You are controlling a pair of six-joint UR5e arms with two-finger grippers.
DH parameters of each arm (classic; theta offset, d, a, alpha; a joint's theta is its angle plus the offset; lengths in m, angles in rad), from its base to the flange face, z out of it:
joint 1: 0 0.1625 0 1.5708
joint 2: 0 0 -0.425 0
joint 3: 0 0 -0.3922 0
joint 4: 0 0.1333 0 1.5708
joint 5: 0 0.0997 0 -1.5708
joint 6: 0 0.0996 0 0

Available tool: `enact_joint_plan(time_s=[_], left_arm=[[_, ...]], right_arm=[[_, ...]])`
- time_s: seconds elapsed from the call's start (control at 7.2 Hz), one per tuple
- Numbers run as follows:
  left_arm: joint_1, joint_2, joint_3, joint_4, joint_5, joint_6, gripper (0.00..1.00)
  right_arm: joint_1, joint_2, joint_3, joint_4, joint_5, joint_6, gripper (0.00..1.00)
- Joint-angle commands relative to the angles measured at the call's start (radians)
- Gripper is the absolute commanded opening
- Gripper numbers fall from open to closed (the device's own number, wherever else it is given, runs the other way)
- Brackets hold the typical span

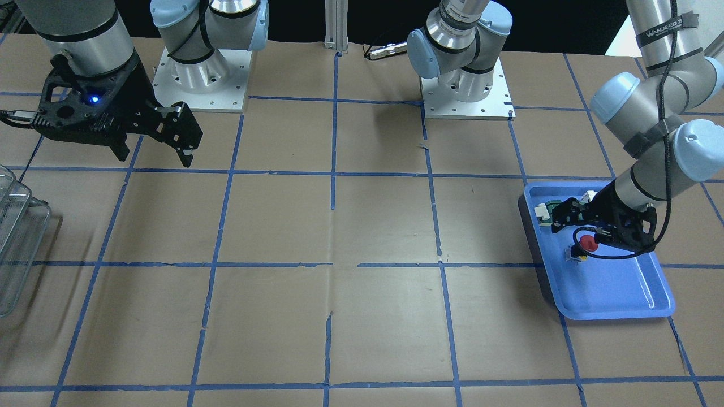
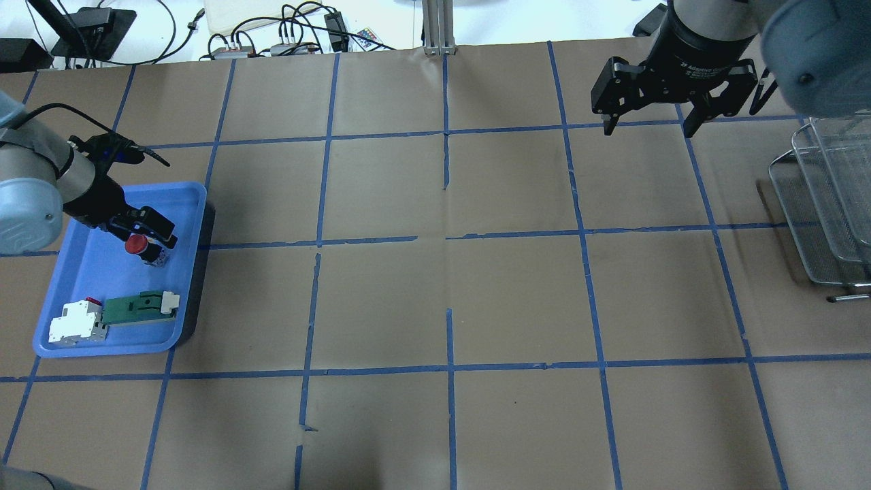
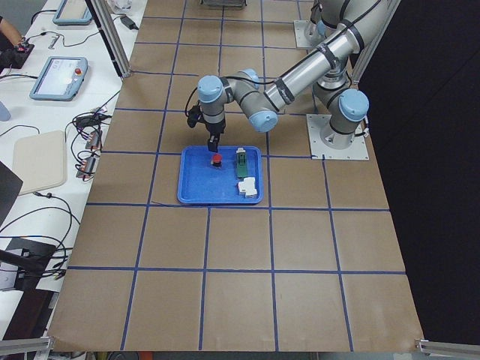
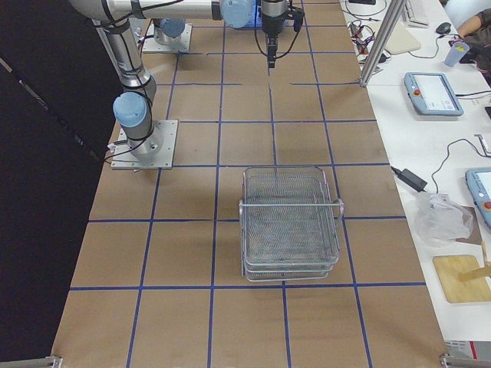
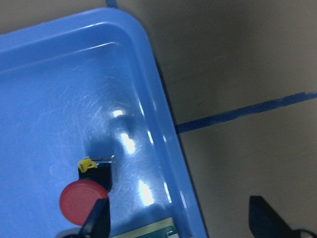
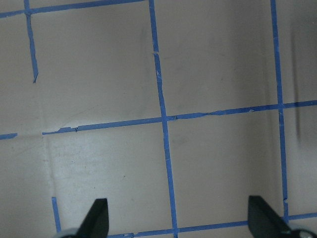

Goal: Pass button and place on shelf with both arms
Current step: 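Close the left gripper on the red push-button switch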

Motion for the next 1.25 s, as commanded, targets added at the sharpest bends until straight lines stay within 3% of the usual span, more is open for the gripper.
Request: enact_joint_plan(time_s=[0.0, 0.56, 0.69, 0.97, 1.11], left_arm=[[0.04, -0.034, 0.009, 0.051, 0.002, 0.088, 0.97], [0.05, -0.074, -0.007, 0.15, -0.01, 0.091, 0.97], [0.05, -0.074, -0.011, 0.154, -0.012, 0.091, 0.85], [0.05, -0.068, -0.02, 0.146, -0.013, 0.091, 0.48], [0.052, -0.065, -0.017, 0.137, -0.015, 0.096, 0.34]], right_arm=[[0.0, 0.003, 0.001, -0.001, -0.002, 0.0, 1.0], [0.0, 0.003, 0.002, -0.001, 0.0, 0.0, 1.0], [0.0, 0.003, 0.004, 0.006, 0.0, 0.009, 1.0], [0.0, 0.0, 0.011, 0.002, 0.0, 0.0, 1.0], [0.0, -0.009, 0.019, 0.008, 0.0, -0.002, 1.0]])
